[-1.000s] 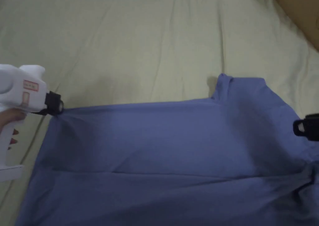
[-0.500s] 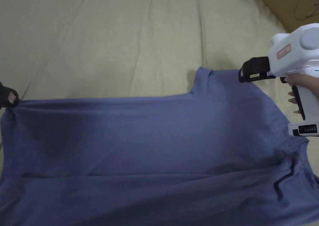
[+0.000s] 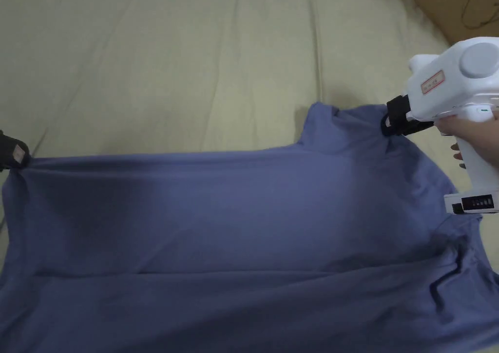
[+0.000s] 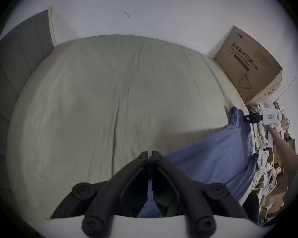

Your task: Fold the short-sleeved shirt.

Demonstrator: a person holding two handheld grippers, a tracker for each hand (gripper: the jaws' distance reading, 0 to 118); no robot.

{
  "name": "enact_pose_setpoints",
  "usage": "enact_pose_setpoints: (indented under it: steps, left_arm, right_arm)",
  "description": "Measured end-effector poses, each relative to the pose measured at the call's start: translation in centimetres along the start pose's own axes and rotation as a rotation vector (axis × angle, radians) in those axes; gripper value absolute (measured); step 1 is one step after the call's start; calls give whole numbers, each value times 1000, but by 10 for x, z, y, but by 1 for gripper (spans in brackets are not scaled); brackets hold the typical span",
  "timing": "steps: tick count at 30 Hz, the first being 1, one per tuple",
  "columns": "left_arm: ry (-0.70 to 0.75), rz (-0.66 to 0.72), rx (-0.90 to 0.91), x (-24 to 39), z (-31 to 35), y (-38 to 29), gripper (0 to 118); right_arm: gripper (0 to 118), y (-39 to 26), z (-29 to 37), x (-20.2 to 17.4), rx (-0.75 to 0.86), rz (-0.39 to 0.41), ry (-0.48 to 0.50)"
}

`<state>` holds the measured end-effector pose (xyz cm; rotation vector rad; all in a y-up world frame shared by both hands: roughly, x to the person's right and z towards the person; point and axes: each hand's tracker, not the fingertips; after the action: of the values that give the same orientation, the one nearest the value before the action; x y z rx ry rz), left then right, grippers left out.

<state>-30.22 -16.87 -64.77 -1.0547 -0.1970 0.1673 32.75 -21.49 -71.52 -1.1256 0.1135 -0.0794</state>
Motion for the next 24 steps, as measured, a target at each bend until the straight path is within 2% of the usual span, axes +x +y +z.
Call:
enact_pose_setpoints:
  steps: [2, 10, 14, 18, 24]
  left_arm:
    - [-5, 7, 9, 1, 8, -3, 0]
    - [-24, -11, 80, 11, 75, -13, 0]
    - [-39, -17, 104, 11, 103, -32, 0]
    - [-66, -16, 67, 12, 111, -79, 0]
    - [-67, -4, -67, 5, 83, -176, 0]
  right_arm:
    - [1, -6, 24, 1, 47, 4, -18]
    - [1, -37, 141, 12, 188, -26, 36]
    - [1, -71, 178, 21, 218, -44, 62]
    - [1, -133, 184, 31, 189, -106, 96]
    - [1, -240, 148, 32, 15, -125, 53]
